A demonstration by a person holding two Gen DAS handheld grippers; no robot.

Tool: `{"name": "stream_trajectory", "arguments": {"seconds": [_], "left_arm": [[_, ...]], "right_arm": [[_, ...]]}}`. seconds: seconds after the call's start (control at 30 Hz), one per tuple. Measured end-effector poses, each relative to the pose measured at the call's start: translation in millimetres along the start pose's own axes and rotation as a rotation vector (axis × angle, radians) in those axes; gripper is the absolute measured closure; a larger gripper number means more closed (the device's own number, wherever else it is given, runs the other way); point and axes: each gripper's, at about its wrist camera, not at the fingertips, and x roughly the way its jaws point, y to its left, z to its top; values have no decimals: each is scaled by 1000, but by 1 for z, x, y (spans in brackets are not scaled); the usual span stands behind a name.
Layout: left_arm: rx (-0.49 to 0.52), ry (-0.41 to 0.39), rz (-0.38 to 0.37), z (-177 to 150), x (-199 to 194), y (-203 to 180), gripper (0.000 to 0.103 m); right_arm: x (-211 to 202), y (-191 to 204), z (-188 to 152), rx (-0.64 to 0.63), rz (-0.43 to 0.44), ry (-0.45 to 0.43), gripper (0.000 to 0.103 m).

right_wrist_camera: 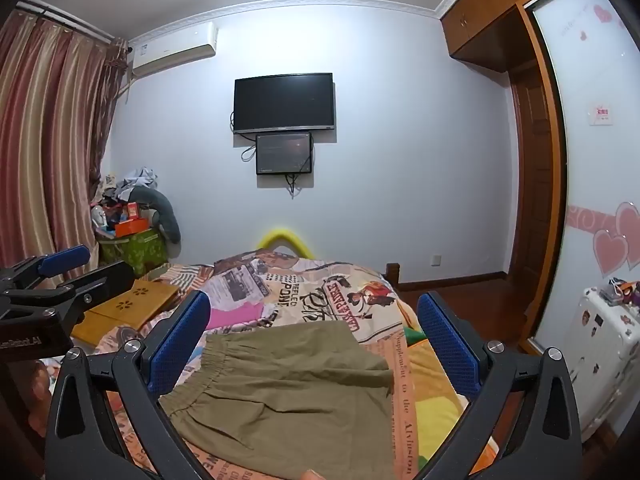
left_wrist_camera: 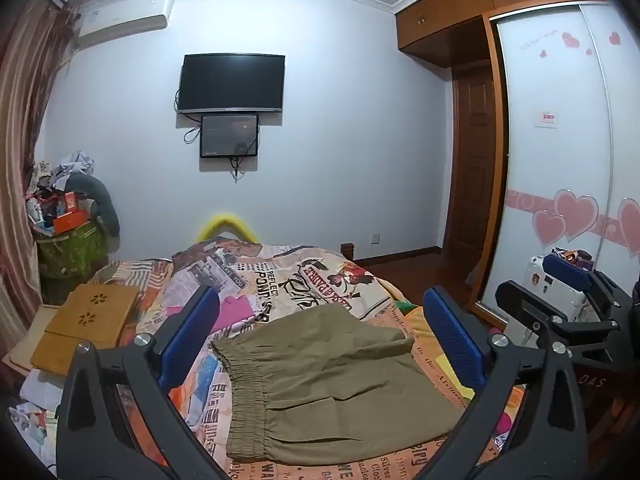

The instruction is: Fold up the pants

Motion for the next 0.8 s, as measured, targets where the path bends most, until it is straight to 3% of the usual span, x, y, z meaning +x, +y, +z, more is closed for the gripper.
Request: {"name": "stream_trajectory", "arguments": {"seconds": [0.1, 0.2, 0.33, 0.8], "left_arm": [[17, 8, -6, -2, 2, -11, 0], [-2, -41, -4, -8, -20, -14, 0], [-28, 0, -15, -5, 0, 6, 0], [-26, -2, -4, -3, 1, 5, 0]], "right_arm": [[1, 0, 0, 1, 1, 0, 0], [1, 0, 0, 1, 3, 4, 0], [-8, -2, 10, 1, 6, 7, 0], [3, 0, 0, 5, 9, 13, 0]]}}
